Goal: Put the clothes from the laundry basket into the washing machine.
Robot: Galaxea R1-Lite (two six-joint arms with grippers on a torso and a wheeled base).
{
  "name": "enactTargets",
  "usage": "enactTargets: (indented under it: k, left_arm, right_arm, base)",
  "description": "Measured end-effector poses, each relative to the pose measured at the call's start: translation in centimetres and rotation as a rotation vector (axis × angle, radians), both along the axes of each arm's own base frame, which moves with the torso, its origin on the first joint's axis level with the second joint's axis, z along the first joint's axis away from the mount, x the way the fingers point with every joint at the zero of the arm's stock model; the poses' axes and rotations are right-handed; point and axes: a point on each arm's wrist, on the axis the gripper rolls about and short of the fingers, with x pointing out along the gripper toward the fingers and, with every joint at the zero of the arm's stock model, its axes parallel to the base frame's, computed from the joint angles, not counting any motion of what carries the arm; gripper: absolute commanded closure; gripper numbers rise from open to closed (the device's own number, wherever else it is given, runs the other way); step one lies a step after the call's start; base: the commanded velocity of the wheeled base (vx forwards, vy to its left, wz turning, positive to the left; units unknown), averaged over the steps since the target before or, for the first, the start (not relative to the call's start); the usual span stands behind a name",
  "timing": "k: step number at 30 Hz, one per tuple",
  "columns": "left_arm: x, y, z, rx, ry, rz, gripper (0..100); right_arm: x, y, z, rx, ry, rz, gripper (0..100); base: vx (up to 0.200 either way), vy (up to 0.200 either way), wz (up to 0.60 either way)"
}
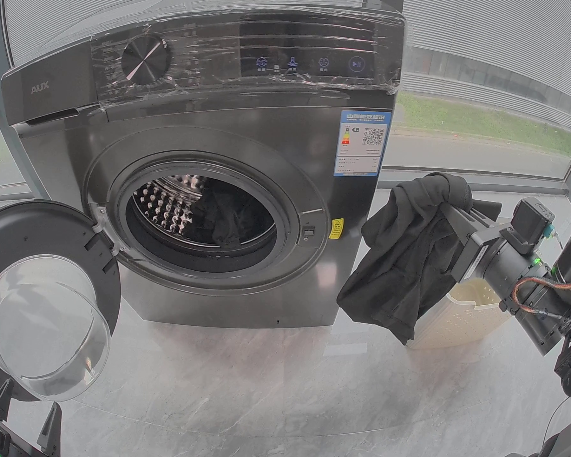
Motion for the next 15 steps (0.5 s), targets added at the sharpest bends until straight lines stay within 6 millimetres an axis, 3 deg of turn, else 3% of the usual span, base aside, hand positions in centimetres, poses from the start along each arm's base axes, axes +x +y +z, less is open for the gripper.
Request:
enactTargets:
  k: [12, 15]
  left_arm:
    - [0.00, 0.00, 0.00, 0.000, 0.000, 0.000, 0]
    - [0.00, 0.00, 0.00, 0.001, 0.000, 0.000, 0]
  right_arm:
    - [0.06, 0.00, -0.41, -0.010, 0.014, -0.002, 100]
    - [0.07, 0.02, -0.43, -0.011, 0.014, -0.002, 100]
  base:
    - [-0.200, 0.000, 0.00]
    - [0.000, 0.000, 0.00]
